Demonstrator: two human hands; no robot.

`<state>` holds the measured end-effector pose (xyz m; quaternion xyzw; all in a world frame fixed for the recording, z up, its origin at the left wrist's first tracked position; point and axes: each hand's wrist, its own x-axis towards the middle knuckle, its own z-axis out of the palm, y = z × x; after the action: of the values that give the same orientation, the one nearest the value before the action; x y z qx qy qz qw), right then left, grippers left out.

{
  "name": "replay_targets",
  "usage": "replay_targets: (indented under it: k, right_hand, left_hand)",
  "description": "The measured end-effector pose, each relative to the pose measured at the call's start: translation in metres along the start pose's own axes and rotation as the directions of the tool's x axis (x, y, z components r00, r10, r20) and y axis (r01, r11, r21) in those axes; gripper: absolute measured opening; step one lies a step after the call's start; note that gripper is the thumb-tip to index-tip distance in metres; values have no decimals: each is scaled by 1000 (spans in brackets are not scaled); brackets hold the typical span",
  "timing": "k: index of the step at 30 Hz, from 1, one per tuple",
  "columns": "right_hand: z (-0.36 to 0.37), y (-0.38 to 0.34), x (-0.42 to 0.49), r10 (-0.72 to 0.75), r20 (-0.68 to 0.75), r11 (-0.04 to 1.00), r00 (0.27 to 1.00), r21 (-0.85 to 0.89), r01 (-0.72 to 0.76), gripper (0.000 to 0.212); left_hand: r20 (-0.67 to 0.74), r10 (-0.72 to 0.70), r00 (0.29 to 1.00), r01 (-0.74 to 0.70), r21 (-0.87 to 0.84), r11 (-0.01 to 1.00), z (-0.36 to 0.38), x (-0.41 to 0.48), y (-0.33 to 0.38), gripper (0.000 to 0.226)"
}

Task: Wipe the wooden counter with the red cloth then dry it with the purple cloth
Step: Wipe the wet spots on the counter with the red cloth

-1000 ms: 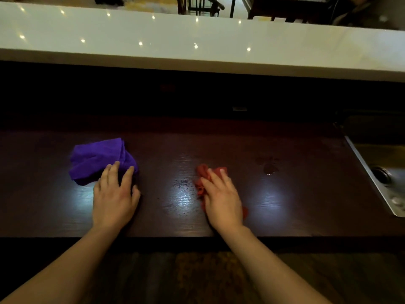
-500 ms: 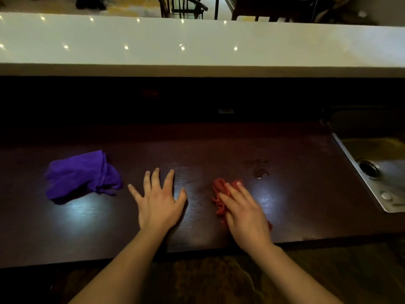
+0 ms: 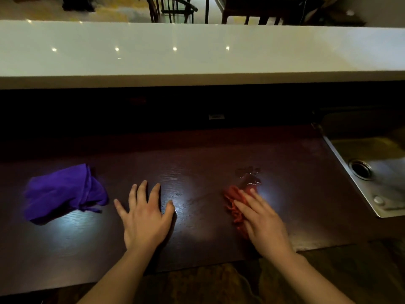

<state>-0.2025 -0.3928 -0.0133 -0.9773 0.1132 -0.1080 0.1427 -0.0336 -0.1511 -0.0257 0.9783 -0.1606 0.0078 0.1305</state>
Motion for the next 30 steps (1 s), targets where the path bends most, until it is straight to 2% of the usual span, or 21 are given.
replay_targets:
  k: [1, 2, 4, 6, 8, 10, 14, 17, 18, 20, 23, 25, 27, 30]
  right_hand:
    - [-4, 10, 0, -48, 8, 998, 999, -29, 49, 53]
    - [-9, 20, 3, -31, -1, 998, 1000, -51, 31, 52]
    - [-16, 36, 17, 144, -60, 988, 988, -42, -146, 51]
    - [-17, 40, 40, 339, -115, 941, 934, 35, -337, 47]
    - [-14, 35, 63, 442, -138, 896, 886, 103, -431, 43]
    - [-8, 21, 75, 407, -127, 912, 905, 115, -394, 43]
    - [3, -8, 52, 144, -41, 987, 989, 78, -140, 50]
    - [-1, 3, 28, -80, 25, 997, 996, 19, 80, 49]
    - [-4, 14, 27, -91, 24, 996, 996, -2, 91, 49]
    - [-10, 34, 36, 46, -18, 999, 999, -13, -46, 49]
    - [-13, 46, 70, 329, -111, 944, 938, 54, -325, 47]
    - [-8, 39, 96, 409, -125, 910, 904, 126, -395, 47]
    - [-2, 24, 113, 384, -113, 919, 917, 147, -366, 48]
    - [7, -5, 112, 210, -40, 967, 977, 153, -202, 50]
  left_hand:
    - [-5, -1, 1000, 1, -3, 1000, 1, 0, -1, 66]
    - [-10, -2, 1000, 2, -5, 1000, 2, 0, -1, 66]
    - [-11, -1, 1000, 1, -2, 1000, 3, 0, -2, 65]
    - [-9, -1, 1000, 1, 1, 1000, 3, 1, -2, 65]
    - [-10, -2, 1000, 2, 4, 1000, 3, 0, -2, 65]
    - [-10, -1, 1000, 1, 1, 1000, 2, 0, -2, 64]
    - [-8, 1, 1000, -1, -14, 1000, 0, 1, -1, 64]
    - [-4, 2, 1000, -2, -12, 1000, 0, 0, -2, 65]
    - [-3, 1, 1000, -2, -11, 1000, 1, 0, -2, 65]
    - [-1, 1, 1000, -1, -13, 1000, 1, 1, -3, 65]
    - [5, -3, 1000, 3, -6, 1000, 0, 0, -2, 65]
    - [8, -3, 1000, 3, -6, 1000, -1, 0, 0, 65]
    - [10, -3, 1000, 3, -9, 1000, -2, 0, 0, 66]
    - [15, 3, 1000, -3, -8, 1000, -3, 0, 1, 66]
